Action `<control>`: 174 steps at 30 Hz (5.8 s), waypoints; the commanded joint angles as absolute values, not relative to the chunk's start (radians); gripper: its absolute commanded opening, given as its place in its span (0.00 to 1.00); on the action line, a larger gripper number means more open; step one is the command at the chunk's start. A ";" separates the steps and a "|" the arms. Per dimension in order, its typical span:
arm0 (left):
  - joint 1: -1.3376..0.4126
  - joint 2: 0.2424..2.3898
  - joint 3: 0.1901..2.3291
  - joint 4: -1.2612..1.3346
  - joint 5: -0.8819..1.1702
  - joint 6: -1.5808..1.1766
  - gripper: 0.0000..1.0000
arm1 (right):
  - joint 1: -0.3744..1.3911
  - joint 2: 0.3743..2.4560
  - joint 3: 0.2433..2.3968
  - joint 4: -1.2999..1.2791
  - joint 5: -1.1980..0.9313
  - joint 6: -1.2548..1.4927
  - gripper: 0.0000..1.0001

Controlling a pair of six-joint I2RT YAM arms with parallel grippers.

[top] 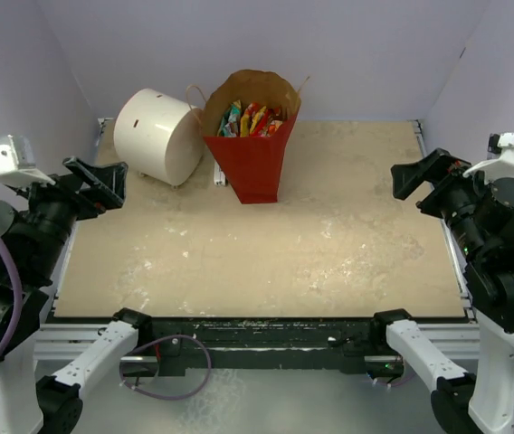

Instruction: Take the snacks out of the paper bag

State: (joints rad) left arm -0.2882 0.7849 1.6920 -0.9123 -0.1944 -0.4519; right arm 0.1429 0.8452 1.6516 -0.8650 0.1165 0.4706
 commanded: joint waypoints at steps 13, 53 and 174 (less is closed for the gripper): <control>-0.272 1.035 1.542 -0.742 -0.120 -0.404 0.99 | 0.146 0.953 1.551 -0.874 0.321 0.536 1.00; -0.203 2.042 2.213 -0.508 -0.061 -0.449 0.52 | 0.149 1.166 1.487 -0.460 0.113 0.423 1.00; -0.195 1.257 1.534 -0.875 0.368 -0.623 0.23 | 0.311 1.319 1.497 -0.342 -0.389 0.702 0.00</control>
State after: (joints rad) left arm -0.2073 1.2900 1.4746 -0.8597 0.4133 -0.5919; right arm 0.3134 1.4139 1.5036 -0.3691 -0.4110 0.6697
